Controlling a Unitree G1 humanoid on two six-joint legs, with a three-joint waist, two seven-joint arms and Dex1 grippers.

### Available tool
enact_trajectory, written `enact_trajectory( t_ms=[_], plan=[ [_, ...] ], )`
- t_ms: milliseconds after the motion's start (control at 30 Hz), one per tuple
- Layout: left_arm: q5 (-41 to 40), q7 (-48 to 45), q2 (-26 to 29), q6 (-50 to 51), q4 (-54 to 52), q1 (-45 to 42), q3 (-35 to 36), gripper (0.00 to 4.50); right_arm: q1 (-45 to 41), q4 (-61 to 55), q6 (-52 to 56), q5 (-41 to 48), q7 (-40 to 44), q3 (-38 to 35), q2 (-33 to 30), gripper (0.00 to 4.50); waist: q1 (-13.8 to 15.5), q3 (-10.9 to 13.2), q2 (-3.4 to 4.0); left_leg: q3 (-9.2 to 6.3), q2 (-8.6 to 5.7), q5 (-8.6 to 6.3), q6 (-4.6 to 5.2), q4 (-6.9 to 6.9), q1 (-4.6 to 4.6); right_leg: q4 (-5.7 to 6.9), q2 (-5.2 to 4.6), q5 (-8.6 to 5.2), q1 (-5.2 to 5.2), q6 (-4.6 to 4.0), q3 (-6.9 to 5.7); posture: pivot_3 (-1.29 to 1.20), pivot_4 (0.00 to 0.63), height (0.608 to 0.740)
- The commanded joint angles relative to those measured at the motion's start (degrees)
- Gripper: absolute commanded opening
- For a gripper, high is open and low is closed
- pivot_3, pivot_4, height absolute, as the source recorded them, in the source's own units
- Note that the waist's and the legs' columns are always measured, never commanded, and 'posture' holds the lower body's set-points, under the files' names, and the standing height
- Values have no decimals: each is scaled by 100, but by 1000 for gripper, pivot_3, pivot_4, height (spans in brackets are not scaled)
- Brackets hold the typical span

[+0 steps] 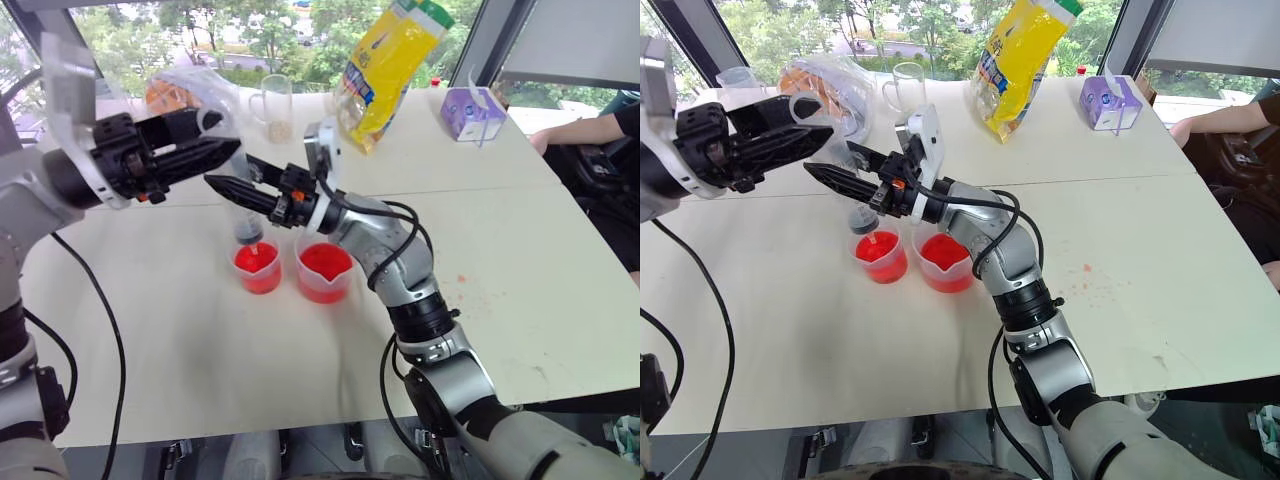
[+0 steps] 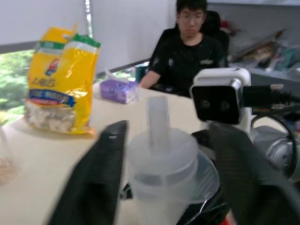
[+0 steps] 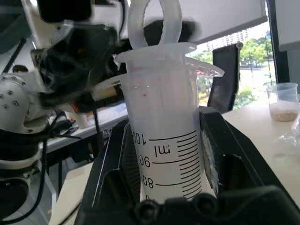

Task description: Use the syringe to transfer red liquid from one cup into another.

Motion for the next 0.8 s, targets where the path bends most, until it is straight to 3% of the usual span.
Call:
enact_trajectory(
  t_ms=[33,267,467,600,800],
  plan=[
    [35,10,66,-90,64,-175,148,4428,-77,-315,-41,151,-1,-46,95,1370,-7,0,0,0,0,0,0,0,0,0,0,0,0,0,0,0,150,740],
    [41,-151,358,-148,247,-118,532,4428,-70,-391,149,260,-114,-161,24,1370,-6,0,0,1,0,0,0,-1,0,-1,0,0,-1,0,0,0,150,740],
    [-98,-219,405,-27,142,264,839,4428,-746,-507,871,751,-764,-947,-292,1370,6,1,1,1,0,0,0,-1,0,-1,-3,0,-1,0,0,0,150,740],
    [-131,-234,320,-63,-13,496,767,4428,-1348,-301,1682,953,-1436,-1552,-842,1370,16,1,1,0,-1,0,0,-1,-1,-1,-9,0,-2,-2,-2,0,150,740],
    [-70,-387,147,-164,-366,873,476,4428,-2205,422,4513,1112,-2551,-2348,-2482,1370,38,1,2,4,-13,-4,7,-2,-6,-9,-31,-12,-2,-24,-5,0,150,740]
  ],
)
